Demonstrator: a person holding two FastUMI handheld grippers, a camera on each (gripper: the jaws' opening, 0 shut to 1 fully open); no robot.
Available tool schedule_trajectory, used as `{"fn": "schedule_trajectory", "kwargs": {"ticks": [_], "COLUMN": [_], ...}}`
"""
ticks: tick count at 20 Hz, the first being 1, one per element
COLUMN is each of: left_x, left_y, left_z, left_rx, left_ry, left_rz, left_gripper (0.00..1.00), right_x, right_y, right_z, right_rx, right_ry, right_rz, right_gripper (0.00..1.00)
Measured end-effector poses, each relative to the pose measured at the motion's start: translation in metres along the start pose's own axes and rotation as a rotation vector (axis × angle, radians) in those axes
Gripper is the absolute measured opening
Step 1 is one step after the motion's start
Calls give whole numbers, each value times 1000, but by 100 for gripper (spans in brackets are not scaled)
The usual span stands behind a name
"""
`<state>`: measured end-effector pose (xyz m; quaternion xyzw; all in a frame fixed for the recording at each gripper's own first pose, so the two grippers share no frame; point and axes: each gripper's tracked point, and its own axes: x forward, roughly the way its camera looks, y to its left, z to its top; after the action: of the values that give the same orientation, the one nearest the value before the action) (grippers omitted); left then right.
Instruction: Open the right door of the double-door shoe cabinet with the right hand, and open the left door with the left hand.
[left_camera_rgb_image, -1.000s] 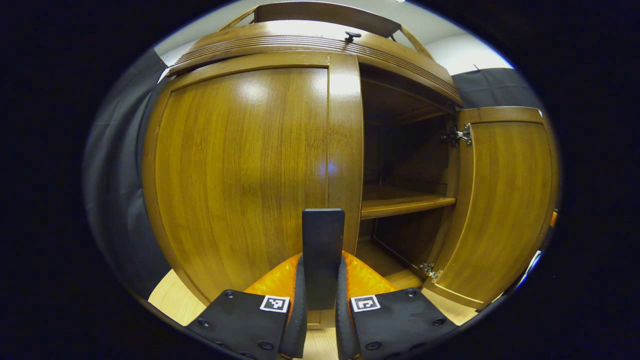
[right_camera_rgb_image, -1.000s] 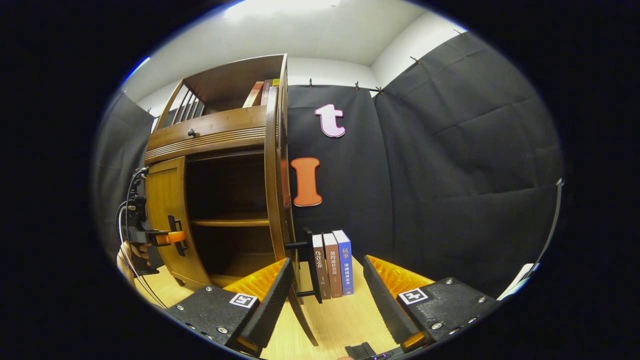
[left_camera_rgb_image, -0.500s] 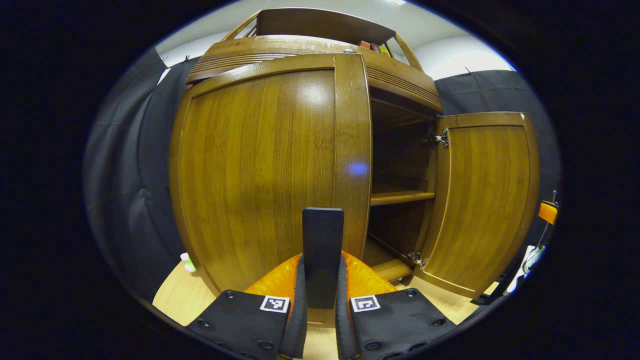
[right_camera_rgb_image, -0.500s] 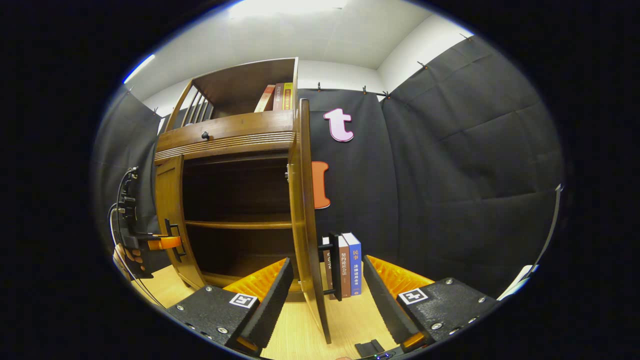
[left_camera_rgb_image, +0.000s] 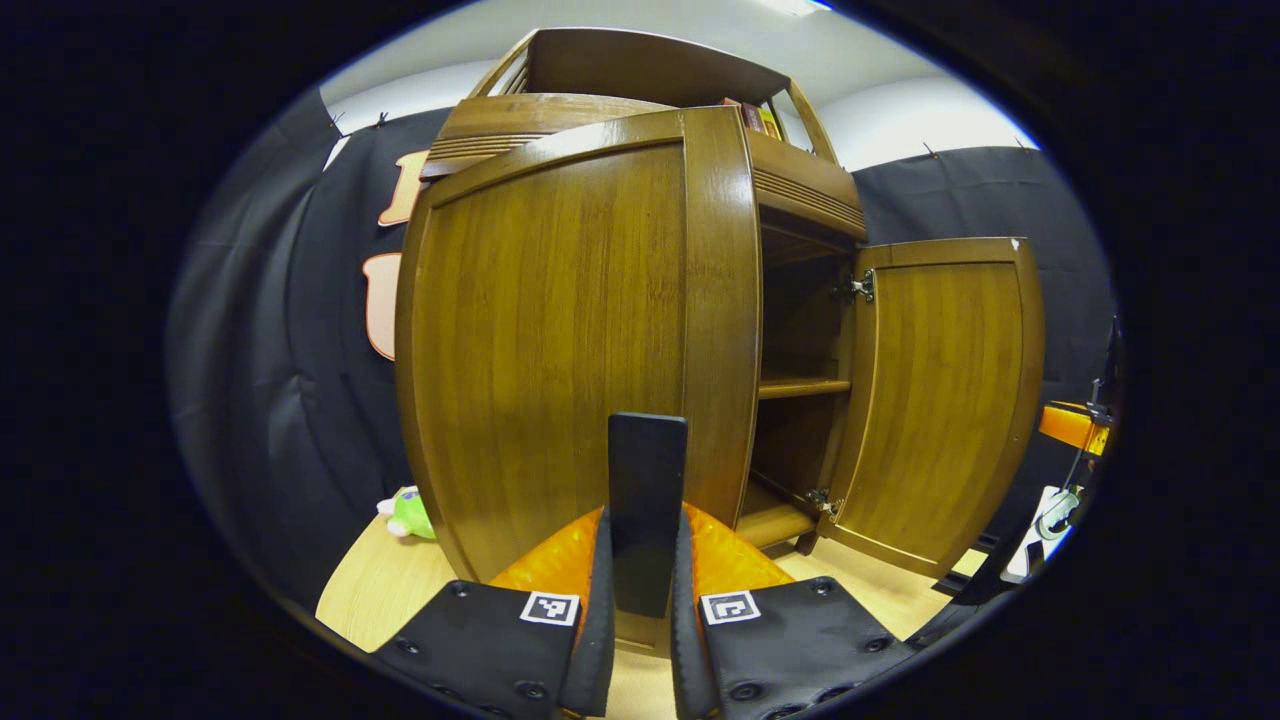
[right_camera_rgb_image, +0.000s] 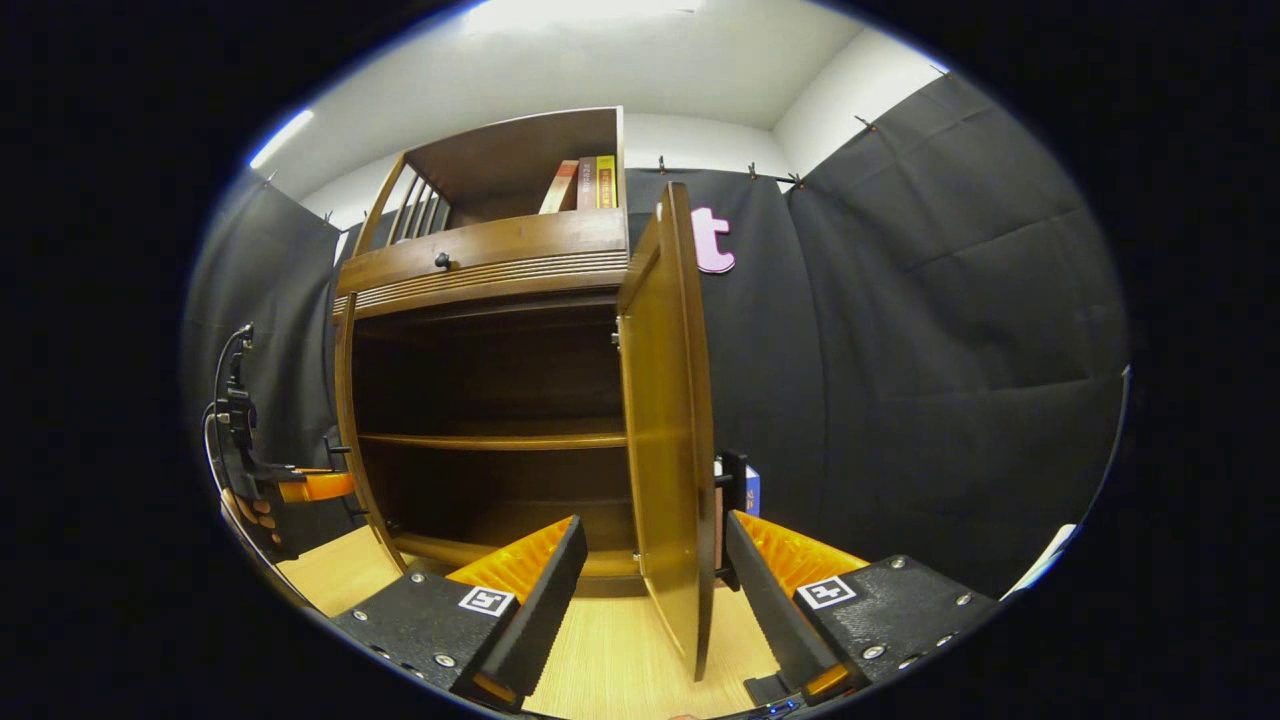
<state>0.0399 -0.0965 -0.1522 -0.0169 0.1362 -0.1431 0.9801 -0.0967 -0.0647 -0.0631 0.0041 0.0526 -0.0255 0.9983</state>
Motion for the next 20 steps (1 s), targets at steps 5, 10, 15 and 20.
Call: {"fn": "schedule_trajectory", "kwargs": {"ticks": [5,10,15,20], "left_x": [-26,-61,-81,-104], "left_y": [14,41,63,96], "left_z": [0,3,1,3], "left_rx": [13,36,23,51], "left_ry": [-13,-21,-32,-34], "left_rz": [25,72,98,177], "left_gripper": [30,31,22,22], "right_x": [2,5,11,18], "right_y": [21,37,55,76], "right_z": [-4,-8,-11,-15], "right_rx": [-13,-12,-6,3], "right_ry": [9,21,25,31], "right_rz": [41,75,109,150], "right_gripper": [87,87,87,87]}}
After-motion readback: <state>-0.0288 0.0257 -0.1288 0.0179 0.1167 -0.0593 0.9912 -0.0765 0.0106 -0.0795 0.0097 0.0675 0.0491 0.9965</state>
